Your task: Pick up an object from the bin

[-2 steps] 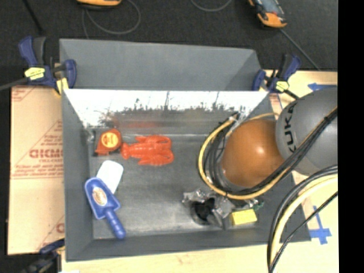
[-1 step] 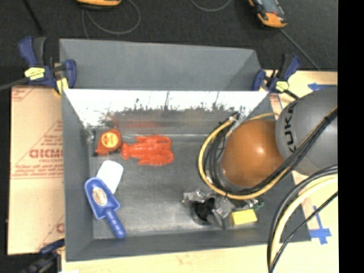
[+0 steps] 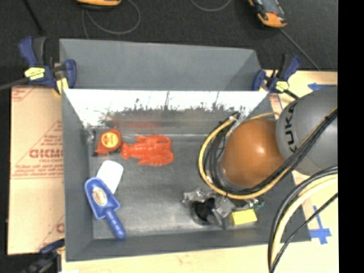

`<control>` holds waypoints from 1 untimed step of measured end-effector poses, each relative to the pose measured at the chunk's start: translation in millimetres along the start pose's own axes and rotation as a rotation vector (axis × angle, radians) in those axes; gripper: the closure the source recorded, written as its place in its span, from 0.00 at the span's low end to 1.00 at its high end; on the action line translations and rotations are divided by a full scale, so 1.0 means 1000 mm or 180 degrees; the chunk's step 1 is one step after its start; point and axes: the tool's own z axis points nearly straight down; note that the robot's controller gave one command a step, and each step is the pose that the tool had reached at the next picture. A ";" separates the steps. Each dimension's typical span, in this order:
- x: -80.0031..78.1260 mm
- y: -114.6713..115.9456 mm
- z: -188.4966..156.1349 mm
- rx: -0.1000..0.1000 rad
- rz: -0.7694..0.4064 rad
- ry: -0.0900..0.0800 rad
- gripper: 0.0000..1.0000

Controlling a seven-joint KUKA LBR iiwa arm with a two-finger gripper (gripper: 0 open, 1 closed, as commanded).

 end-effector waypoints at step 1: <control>0.000 0.001 -0.009 0.0006 -0.0001 -0.0010 1.00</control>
Offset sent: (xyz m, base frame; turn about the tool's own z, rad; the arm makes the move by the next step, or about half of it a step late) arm -0.0001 0.0000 0.0049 0.0000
